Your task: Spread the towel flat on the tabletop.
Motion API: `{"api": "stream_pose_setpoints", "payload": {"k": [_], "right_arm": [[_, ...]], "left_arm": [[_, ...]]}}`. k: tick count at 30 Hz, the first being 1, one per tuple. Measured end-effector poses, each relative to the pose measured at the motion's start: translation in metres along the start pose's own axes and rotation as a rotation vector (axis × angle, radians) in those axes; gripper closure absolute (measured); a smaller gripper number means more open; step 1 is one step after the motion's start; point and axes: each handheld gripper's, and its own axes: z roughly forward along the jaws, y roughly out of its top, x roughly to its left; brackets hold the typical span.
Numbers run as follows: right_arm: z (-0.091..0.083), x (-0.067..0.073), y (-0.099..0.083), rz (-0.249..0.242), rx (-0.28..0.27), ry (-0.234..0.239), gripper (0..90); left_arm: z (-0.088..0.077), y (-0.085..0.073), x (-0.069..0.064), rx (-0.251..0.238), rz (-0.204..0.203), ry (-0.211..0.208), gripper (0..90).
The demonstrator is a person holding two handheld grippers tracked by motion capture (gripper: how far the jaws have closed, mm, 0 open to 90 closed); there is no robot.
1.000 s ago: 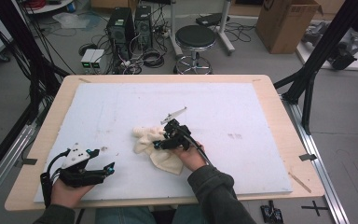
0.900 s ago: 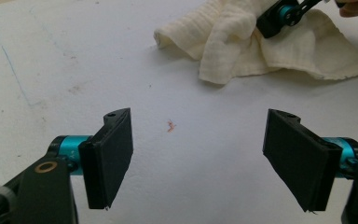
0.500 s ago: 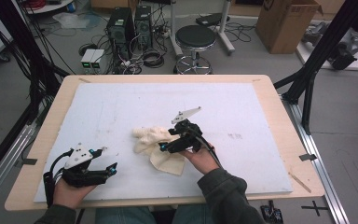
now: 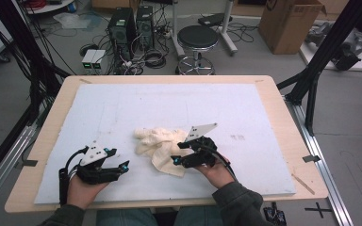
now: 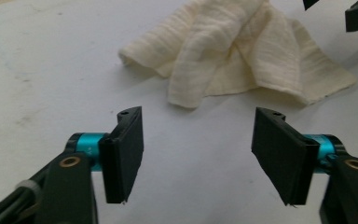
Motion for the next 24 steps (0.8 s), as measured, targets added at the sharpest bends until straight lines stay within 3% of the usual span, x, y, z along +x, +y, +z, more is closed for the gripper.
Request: {"api": "stream_pose_setpoints", "payload": {"k": [3,5,10,12,15,17,20,24], "right_arm": [[0.003,0.004,-0.006,-0.01,0.01,0.032,51.4],[0.008,0.006,-0.011,-0.026,0.053,0.067,58.2],[0.017,0.006,-0.023,-0.032,0.115,0.095,60.6],[0.018,0.006,-0.024,-0.034,0.119,0.099,59.6],[0.024,0.009,-0.025,-0.077,0.16,0.089,61.2],[0.024,0.012,-0.026,-0.104,0.156,0.054,69.5],[0.022,0.007,-0.026,-0.081,0.161,0.074,86.9],[0.019,0.004,-0.026,-0.086,0.164,0.09,88.5]], "left_arm": [[0.009,0.003,-0.004,0.02,0.001,-0.043,46.5],[0.016,0.005,-0.006,0.032,0.006,-0.061,57.2],[0.036,0.011,-0.013,0.066,0.048,-0.091,67.2],[0.044,0.015,-0.015,0.079,0.054,-0.105,67.6],[0.058,0.019,-0.018,0.098,0.06,-0.129,69.7],[0.065,0.021,-0.02,0.109,0.062,-0.145,70.4],[0.073,0.022,-0.02,0.126,0.05,-0.166,71.7],[0.078,0.023,-0.021,0.132,0.04,-0.176,71.2]]}}
